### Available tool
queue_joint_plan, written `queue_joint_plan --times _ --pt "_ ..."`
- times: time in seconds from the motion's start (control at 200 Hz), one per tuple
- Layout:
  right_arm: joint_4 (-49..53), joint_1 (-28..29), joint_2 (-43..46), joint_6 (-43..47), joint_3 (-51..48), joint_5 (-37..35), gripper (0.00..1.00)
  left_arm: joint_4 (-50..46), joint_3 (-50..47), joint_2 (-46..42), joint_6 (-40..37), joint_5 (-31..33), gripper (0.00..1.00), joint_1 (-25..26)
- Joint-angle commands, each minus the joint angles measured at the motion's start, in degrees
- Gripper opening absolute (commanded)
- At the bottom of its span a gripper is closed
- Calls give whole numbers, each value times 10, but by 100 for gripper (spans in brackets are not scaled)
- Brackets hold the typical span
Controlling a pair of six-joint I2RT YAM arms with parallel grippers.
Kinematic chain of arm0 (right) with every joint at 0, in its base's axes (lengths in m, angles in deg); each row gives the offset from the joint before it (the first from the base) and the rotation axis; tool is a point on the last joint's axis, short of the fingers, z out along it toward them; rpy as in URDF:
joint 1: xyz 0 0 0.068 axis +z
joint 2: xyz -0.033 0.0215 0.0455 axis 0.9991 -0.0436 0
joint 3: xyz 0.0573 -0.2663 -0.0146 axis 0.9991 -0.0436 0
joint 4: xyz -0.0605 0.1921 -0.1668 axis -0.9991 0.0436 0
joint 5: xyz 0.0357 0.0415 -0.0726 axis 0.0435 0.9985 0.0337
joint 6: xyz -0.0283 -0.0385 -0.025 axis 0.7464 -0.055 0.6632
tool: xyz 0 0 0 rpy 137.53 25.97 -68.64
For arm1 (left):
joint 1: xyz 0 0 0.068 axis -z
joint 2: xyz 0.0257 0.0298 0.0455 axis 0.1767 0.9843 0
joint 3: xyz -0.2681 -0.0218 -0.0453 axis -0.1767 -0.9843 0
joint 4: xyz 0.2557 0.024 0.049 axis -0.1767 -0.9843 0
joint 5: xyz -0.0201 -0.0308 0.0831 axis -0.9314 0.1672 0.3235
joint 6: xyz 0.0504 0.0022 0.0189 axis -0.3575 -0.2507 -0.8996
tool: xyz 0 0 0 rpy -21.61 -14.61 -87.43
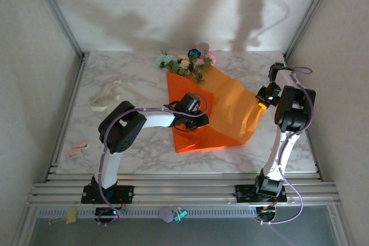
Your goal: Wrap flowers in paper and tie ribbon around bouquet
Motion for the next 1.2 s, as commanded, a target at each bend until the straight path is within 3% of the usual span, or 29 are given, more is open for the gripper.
queue_joint_plan --times 0.0,0.13,0.325,0.586,0.696,0.971,1.086,1.196 --pt "-14 19 75 -15 -14 -14 0 2 -4 14 -1 -1 24 -5" --pt "10 51 143 -20 10 -1 0 3 -1 18 -2 0 24 -5" --pt "47 156 196 -43 62 34 0 1 4 22 -5 4 24 -6" --pt "2 263 184 -117 143 142 0 22 -16 0 -12 26 25 -5" --pt "-19 272 167 -146 157 178 0 40 -29 -29 -7 40 28 -5" --pt "-6 263 177 -136 139 159 0 -16 -55 -216 10 105 40 -11" --pt "-6 259 186 -133 123 158 0 -64 -99 -269 7 72 37 -24" --pt "-6 257 191 -132 117 158 0 -40 -171 -276 1 3 27 -25"
